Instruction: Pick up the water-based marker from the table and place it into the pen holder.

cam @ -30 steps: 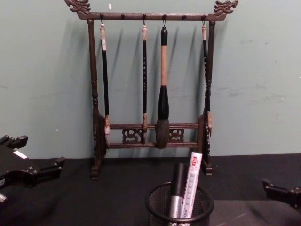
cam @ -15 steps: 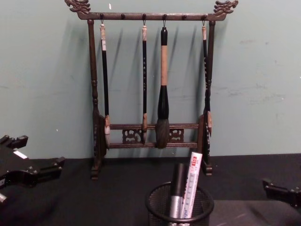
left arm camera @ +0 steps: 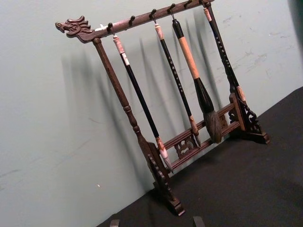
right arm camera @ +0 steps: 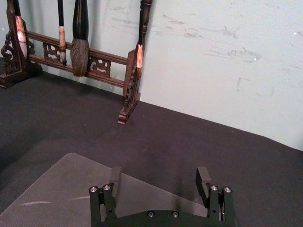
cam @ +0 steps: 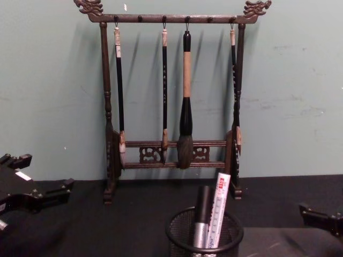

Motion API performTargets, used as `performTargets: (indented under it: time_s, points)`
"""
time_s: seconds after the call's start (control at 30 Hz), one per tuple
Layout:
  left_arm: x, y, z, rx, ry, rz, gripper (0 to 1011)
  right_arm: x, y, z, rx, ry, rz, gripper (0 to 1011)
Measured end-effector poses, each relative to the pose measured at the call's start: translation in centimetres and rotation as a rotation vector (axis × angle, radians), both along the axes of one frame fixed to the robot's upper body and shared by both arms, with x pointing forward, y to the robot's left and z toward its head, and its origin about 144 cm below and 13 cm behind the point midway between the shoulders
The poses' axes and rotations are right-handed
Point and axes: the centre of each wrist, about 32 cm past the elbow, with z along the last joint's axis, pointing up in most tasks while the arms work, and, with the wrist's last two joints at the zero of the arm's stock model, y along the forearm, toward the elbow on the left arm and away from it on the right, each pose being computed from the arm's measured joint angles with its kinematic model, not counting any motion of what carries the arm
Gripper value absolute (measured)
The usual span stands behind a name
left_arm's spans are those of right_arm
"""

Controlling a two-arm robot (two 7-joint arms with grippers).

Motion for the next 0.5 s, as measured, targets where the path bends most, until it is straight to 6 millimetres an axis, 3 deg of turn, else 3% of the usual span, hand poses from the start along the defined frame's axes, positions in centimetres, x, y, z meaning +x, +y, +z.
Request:
performTargets:
  time_s: [0.5]
  points:
    - [0.0, 0.0, 0.0, 0.0, 0.0, 0.0, 1001, 0.0, 0.0, 0.0, 0.0, 0.0, 0.0, 1002]
